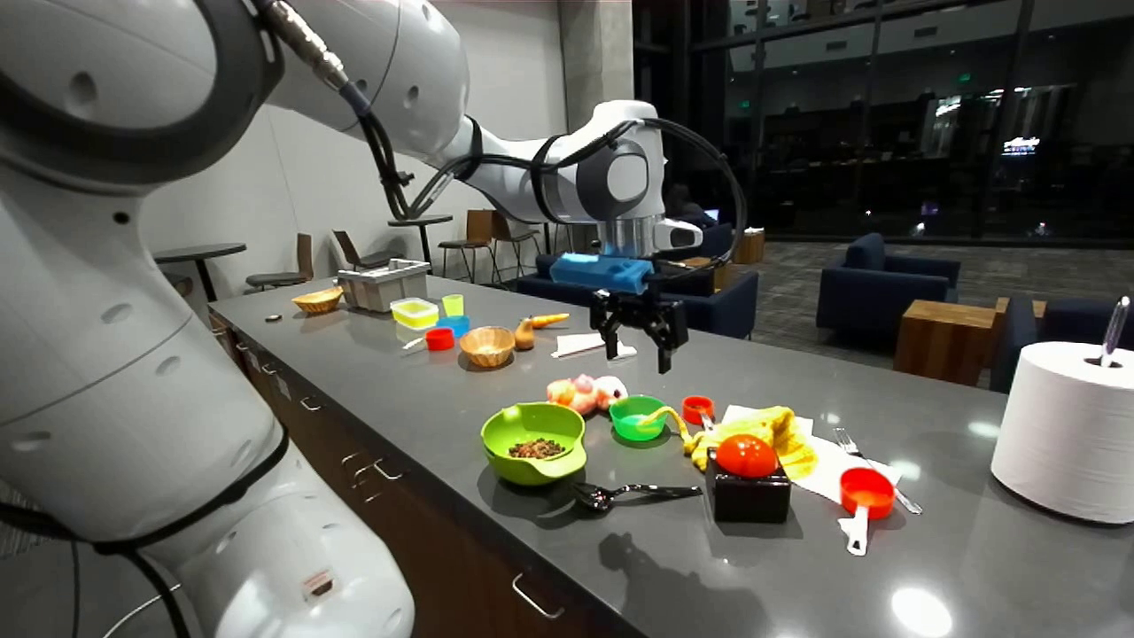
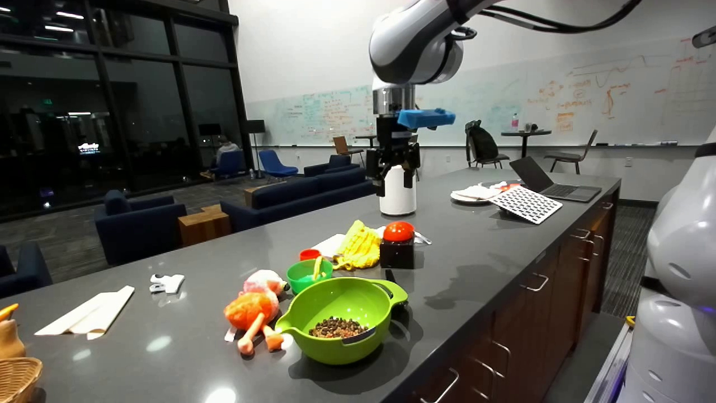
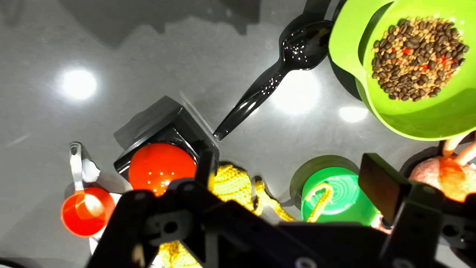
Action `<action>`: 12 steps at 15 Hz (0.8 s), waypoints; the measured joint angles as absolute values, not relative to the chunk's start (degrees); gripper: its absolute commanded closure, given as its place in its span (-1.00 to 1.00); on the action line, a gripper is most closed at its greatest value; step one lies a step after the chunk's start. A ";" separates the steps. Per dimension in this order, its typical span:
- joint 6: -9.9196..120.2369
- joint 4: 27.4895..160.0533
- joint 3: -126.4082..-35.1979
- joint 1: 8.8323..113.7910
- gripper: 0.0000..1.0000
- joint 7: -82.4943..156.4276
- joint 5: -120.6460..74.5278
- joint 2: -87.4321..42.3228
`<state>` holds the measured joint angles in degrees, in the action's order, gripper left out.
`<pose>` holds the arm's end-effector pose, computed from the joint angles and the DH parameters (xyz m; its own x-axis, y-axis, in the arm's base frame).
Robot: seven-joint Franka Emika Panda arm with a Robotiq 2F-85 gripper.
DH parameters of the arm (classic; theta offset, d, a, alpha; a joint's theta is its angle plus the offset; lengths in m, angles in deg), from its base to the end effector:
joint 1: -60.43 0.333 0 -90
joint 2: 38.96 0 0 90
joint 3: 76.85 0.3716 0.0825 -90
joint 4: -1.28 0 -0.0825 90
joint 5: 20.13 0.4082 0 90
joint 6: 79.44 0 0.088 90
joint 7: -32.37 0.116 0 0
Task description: Press on the red button
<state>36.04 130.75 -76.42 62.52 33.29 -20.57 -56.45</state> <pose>0.4709 0.0205 0.5255 0.9976 0.0309 0.0612 0.0305 -0.9995 0.0084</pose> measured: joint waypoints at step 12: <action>36.07 124.35 -78.34 59.81 -1.00 30.43 -20.59 -48.25</action>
